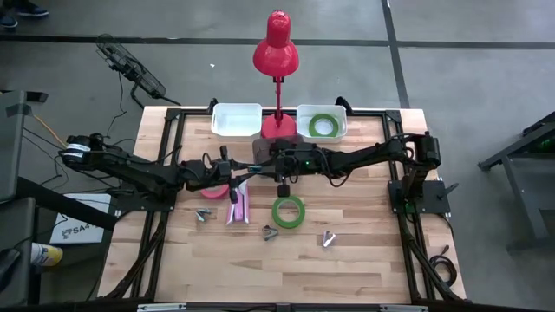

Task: Pick and place Stapler, Stapler remover, tape
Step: Put the blue staple remover into the left white bin

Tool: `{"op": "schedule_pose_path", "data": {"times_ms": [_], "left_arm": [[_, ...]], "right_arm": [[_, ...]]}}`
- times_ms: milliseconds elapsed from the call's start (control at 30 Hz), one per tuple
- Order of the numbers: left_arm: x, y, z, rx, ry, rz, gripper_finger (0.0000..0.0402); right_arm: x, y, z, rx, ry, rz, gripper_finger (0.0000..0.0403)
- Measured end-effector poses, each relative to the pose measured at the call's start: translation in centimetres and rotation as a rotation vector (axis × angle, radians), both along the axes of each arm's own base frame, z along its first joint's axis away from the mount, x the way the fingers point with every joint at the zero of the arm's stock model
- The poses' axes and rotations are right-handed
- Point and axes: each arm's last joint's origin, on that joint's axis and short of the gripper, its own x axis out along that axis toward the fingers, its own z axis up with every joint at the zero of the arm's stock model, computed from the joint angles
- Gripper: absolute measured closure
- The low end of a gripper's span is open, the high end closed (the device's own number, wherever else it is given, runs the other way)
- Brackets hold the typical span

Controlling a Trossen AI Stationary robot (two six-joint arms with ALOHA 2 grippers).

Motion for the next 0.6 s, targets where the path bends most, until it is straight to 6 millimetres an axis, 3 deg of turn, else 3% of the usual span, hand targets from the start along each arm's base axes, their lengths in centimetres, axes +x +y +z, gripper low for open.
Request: {"op": "schedule_pose_path", "data": {"times_ms": [233, 467, 600], "left_arm": [[-0.1, 0.3, 0.0, 0.017, 0.005, 0.109, 0.0311], [-0.5, 0.9, 0.1, 0.048, 0.011, 0.353, 0.0311], [-0.7, 2.5, -0.1, 0.040, 0.024, 0.471, 0.0311]], "right_arm": [[-0.2, -0.2, -0.5, 0.017, 0.057, -0.108, 0.0206], [-0.8, -0.5, -1.2, 0.057, 0.162, -0.240, 0.0193], [-1.0, -0.6, -1.5, 0.069, 0.199, -0.304, 0.0194]]}}
